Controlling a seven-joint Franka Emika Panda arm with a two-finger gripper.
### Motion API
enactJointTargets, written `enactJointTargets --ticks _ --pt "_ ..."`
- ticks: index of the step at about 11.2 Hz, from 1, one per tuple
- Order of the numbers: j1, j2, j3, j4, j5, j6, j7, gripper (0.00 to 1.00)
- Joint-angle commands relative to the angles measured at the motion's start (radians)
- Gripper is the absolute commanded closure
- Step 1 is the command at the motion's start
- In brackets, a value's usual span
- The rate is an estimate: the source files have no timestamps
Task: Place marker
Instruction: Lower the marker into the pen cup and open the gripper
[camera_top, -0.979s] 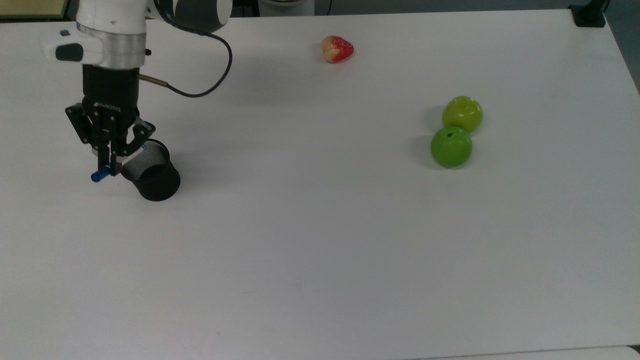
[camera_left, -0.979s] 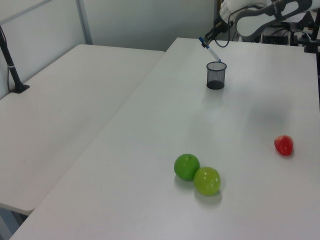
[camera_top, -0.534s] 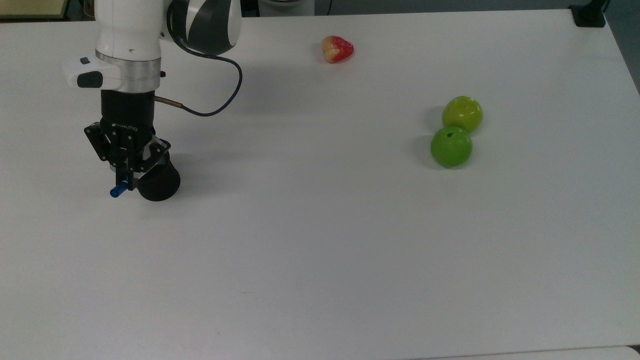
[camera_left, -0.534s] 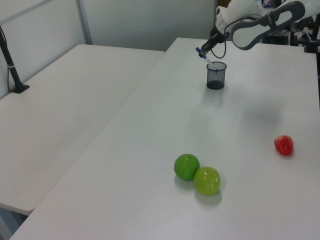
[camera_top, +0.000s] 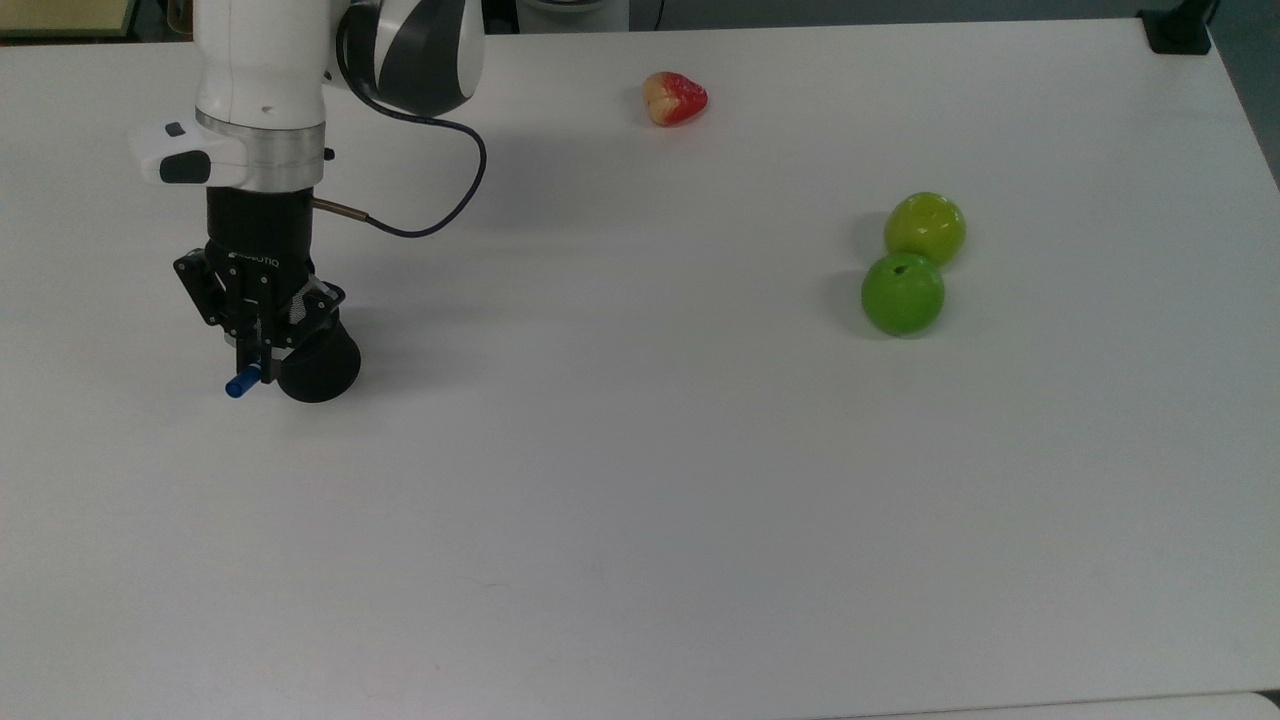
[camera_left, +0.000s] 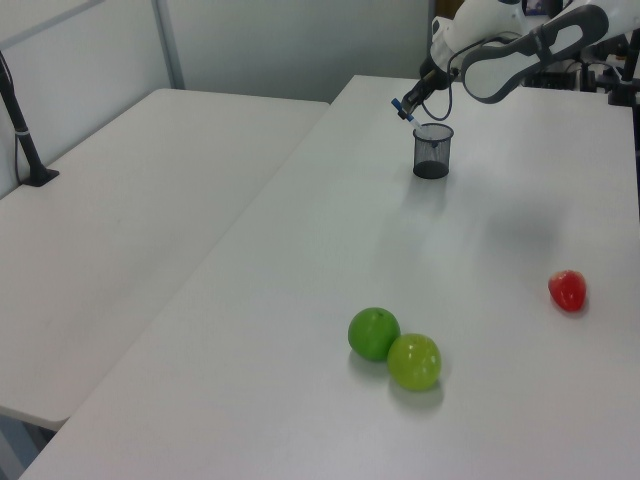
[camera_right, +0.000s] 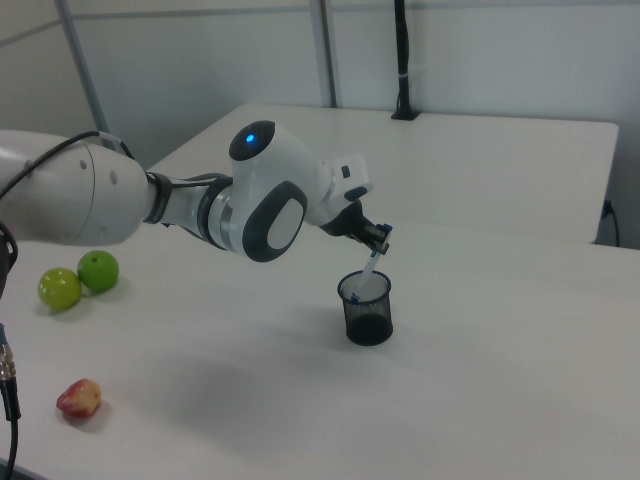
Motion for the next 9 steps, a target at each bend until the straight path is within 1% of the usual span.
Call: enactJointTargets --ticks 1,2,3,4,5,9 --pt "0.014 -0.014 -0.005 -0.035 0.012 0.020 0.010 0.67" --pt "0.014 -0.016 -0.005 -0.037 0.012 0.018 0.010 0.54" --pt "0.014 -0.016 -0.005 -0.040 0.012 0.018 0.012 0.34" --pt "0.015 -0.016 -0.004 -0.043 0.012 0.018 0.012 0.08" --pt "0.017 -0.016 -0.004 -0.044 0.012 0.018 0.012 0.00" --pt "0.017 -0.023 -0.004 -0.041 0.012 0.018 0.010 0.00"
